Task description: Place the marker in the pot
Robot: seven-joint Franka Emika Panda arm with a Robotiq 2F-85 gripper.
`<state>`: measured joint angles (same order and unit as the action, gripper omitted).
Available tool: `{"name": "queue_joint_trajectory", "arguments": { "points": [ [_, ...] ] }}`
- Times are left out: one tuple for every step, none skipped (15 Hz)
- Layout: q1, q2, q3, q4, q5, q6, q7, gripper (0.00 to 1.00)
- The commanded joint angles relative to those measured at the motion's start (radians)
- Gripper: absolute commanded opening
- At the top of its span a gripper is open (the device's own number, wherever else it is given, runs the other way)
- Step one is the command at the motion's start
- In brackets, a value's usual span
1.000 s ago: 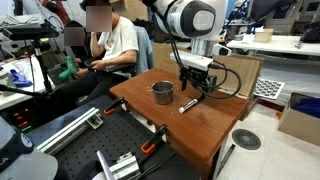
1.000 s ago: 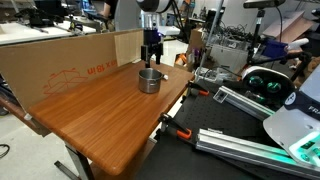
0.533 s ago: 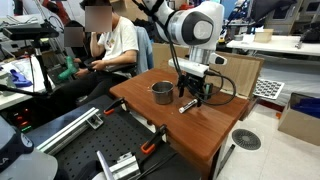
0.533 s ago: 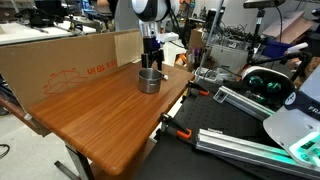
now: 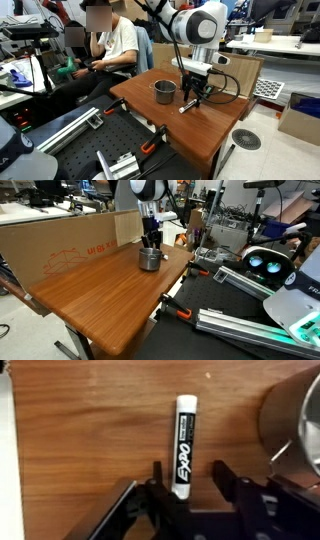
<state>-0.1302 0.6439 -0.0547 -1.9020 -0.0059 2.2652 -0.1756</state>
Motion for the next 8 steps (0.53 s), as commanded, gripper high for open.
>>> {"name": "queue_joint_trajectory", "arguments": {
  "points": [
    [0.009, 0.027, -0.012, 0.041, -0.034, -0.042, 0.023, 0.27],
    [0.008, 0.029, -0.013, 0.045, -0.038, -0.046, 0.022, 0.19],
    [0.007, 0.030, -0.014, 0.050, -0.043, -0.050, 0.022, 0.12],
    [0.005, 0.033, -0.014, 0.055, -0.047, -0.058, 0.019, 0.06],
    [0.005, 0.034, -0.013, 0.058, -0.048, -0.064, 0.017, 0.01],
    [0.004, 0.036, -0.013, 0.063, -0.048, -0.070, 0.015, 0.03],
    [0.003, 0.037, -0.012, 0.066, -0.047, -0.075, 0.014, 0.05],
    [0.001, 0.036, -0.012, 0.067, -0.046, -0.075, 0.013, 0.05]
  ]
}}
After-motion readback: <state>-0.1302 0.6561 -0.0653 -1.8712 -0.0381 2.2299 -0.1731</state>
